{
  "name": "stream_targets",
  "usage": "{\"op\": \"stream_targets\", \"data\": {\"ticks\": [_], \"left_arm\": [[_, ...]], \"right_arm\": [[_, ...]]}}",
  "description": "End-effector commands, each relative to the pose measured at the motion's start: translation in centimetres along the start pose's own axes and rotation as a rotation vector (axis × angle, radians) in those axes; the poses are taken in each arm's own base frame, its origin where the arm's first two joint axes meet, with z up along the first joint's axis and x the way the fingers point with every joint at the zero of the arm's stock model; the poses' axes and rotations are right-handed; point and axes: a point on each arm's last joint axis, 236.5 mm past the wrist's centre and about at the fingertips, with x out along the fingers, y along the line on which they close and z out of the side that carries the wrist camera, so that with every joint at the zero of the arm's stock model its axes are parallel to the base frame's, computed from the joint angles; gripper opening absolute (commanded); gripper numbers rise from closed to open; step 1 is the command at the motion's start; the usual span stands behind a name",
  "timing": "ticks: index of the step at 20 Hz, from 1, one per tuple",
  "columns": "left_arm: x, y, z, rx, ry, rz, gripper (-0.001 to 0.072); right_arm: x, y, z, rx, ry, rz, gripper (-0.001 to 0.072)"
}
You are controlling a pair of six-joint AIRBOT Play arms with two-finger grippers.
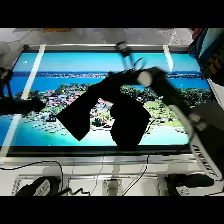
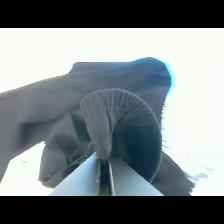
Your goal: Fold the clothes and pants, and hang the long-sleeved shirts on hangers.
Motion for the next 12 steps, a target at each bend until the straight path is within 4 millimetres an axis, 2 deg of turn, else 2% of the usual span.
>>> {"op": "stream_targets", "data": {"ticks": [1, 3, 5, 8, 10, 12], "left_arm": [[3.3, -3.5, -4.3, -0.163, 0.087, -0.206, 0.0428], [5.2, -5.2, -8.0, -0.272, 0.156, -0.315, 0.0428], [6.7, -6.2, -11.7, -0.368, 0.222, -0.381, 0.0441], [8.1, -6.2, -16.6, -0.409, 0.312, -0.386, 0.0447], [8.4, -6.2, -18.6, -0.396, 0.344, -0.389, 0.0448], [8.8, -5.6, -19.6, -0.363, 0.355, -0.362, 0.0447]], "right_arm": [[-6.4, -8.4, 0.0, 0.143, 0.013, -0.119, 0.0017], [-9.1, -11.6, -0.4, 0.189, 0.015, -0.172, 0.0017], [-10.7, -13.5, -1.0, 0.22, 0.024, -0.204, 0.0017], [-10.9, -14.2, -1.4, 0.236, 0.03, -0.213, 0.0017], [-10.8, -14.0, -1.1, 0.241, 0.021, -0.203, 0.0017], [-10.8, -13.8, -0.9, 0.246, 0.011, -0.192, 0.0017]]}}
